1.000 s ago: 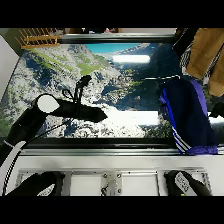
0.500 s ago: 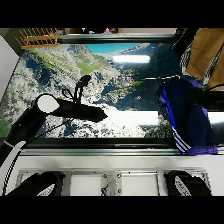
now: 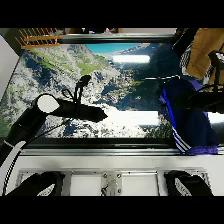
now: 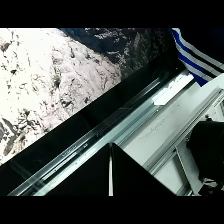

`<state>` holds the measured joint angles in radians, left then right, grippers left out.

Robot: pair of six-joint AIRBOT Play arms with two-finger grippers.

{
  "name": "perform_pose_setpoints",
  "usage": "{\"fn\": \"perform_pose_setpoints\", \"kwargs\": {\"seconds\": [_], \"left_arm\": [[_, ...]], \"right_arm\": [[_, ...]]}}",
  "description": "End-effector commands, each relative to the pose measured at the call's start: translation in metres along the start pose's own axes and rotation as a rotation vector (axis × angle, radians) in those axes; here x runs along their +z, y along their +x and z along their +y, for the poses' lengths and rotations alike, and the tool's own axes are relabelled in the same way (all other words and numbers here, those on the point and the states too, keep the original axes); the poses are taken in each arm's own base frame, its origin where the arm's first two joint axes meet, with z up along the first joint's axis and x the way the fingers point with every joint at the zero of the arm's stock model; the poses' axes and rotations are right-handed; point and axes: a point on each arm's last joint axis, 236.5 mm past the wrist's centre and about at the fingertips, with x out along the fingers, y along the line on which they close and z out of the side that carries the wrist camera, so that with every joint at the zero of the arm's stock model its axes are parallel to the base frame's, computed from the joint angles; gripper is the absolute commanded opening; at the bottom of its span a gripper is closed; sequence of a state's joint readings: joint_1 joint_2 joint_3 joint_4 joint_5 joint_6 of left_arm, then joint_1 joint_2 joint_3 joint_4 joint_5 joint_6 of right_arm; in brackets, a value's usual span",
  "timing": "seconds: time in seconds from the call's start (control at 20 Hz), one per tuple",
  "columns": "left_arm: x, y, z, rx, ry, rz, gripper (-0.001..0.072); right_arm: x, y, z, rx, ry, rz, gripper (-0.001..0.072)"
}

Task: Fold the clothes and pants, and hang the long-sleeved shirts on hangers.

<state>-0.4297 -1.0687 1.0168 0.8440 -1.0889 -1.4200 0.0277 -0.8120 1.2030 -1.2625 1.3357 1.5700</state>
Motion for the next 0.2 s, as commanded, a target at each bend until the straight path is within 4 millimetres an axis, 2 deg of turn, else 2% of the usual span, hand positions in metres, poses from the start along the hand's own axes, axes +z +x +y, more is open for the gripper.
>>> {"fn": "perform_pose_setpoints", "kwargs": {"seconds": [0.0,0.15], "left_arm": [[0.0002,0.0000,-0.0002,0.000,0.000,0.000,0.0021],[0.0002,0.0001,-0.0003,0.000,0.000,0.000,0.0020]], "right_arm": [[-0.0012,0.0003,0.0024,0.006,-0.003,0.006,0.0009],[-0.0012,0.0003,0.0023,0.006,-0.003,0.006,0.0008]]}}
